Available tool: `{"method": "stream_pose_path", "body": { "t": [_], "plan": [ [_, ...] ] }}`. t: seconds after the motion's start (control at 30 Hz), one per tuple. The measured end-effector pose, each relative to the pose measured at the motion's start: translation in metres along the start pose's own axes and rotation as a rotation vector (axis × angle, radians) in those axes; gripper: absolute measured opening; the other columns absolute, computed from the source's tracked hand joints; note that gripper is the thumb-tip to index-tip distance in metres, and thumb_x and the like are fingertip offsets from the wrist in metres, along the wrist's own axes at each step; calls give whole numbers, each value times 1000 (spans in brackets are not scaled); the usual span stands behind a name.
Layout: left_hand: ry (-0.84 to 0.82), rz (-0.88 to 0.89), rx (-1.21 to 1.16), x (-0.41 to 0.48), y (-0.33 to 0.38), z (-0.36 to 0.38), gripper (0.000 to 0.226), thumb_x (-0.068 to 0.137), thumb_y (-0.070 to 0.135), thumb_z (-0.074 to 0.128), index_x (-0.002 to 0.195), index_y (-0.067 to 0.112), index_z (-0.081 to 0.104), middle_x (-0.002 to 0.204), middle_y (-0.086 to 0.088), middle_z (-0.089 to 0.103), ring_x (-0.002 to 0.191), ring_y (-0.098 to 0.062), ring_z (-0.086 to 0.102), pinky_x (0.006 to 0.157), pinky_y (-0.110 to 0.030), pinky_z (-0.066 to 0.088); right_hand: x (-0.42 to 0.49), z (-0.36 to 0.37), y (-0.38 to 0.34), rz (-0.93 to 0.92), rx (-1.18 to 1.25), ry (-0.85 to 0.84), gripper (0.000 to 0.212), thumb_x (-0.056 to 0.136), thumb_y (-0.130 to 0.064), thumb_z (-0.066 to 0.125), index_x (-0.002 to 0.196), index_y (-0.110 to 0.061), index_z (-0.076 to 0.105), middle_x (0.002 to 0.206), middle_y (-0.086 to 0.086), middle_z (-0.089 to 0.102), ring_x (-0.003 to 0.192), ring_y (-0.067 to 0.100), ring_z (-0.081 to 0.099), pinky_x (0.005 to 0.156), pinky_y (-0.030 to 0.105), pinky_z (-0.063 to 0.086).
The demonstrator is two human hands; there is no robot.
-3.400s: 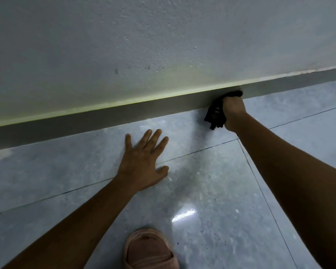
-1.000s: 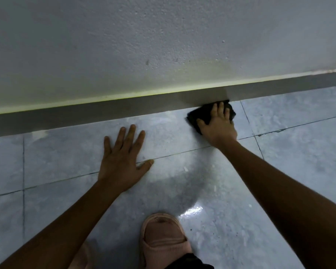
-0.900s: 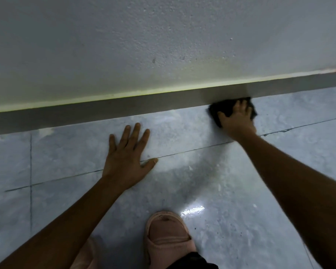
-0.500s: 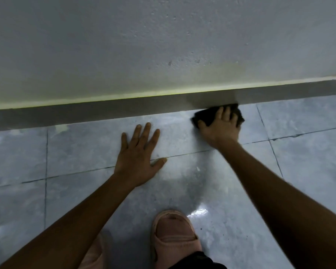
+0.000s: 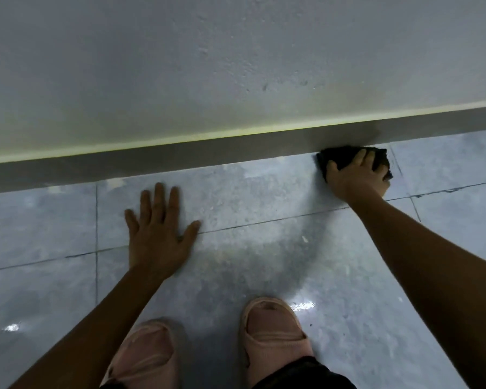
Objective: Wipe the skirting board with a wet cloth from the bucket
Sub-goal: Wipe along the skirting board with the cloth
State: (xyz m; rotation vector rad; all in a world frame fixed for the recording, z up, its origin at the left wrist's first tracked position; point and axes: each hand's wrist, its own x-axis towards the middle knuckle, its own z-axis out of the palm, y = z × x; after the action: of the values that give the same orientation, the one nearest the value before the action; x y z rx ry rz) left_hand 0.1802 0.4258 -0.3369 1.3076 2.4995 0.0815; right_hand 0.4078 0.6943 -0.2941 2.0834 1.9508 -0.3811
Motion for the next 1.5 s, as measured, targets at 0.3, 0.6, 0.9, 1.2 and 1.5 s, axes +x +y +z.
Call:
{"method": "stream_pose_path", "body": {
  "t": [0.3,0.6,0.9,1.2,1.5],
  "plan": [
    [3,-9,19,4,-2,3,83,82,73,10,149,28,-12,159,-4,-16,146,-27,-14,114,-54,-6,-53,7,-60,-230,-83,-21,76,85,-51,46,147,-11,28,153,18,26,138,40,20,110,51,24],
    [13,-11,33,5,-6,8,82,81,72,7,147,31,-19,159,-3,-20,145,-27,-16,114,-53,-8,-56,46,-14,-664,-211,100,57,95,-54,28,149,-40,16,161,-2,13,147,31,4,114,63,2],
    [28,-8,25,5,-4,11,81,81,71,8,143,30,-25,158,-3,-21,145,-28,-16,114,-55,-7,-91,61,-63,-803,-238,113,57,94,-50,29,149,-38,20,160,0,18,143,33,16,113,60,11],
    [-12,-38,92,1,-19,0,79,85,70,14,147,31,-15,159,-6,-19,146,-28,-15,114,-53,-8,-38,33,-7,-656,-269,162,57,91,-52,36,146,-47,21,156,1,26,133,39,29,108,53,30],
    [-156,-62,70,-1,-32,-9,80,86,70,22,146,35,-17,158,-6,-23,144,-36,-16,111,-64,4,-88,46,-63,-730,-278,92,59,93,-53,33,149,-40,18,159,0,18,139,35,19,106,54,26]
  ]
}}
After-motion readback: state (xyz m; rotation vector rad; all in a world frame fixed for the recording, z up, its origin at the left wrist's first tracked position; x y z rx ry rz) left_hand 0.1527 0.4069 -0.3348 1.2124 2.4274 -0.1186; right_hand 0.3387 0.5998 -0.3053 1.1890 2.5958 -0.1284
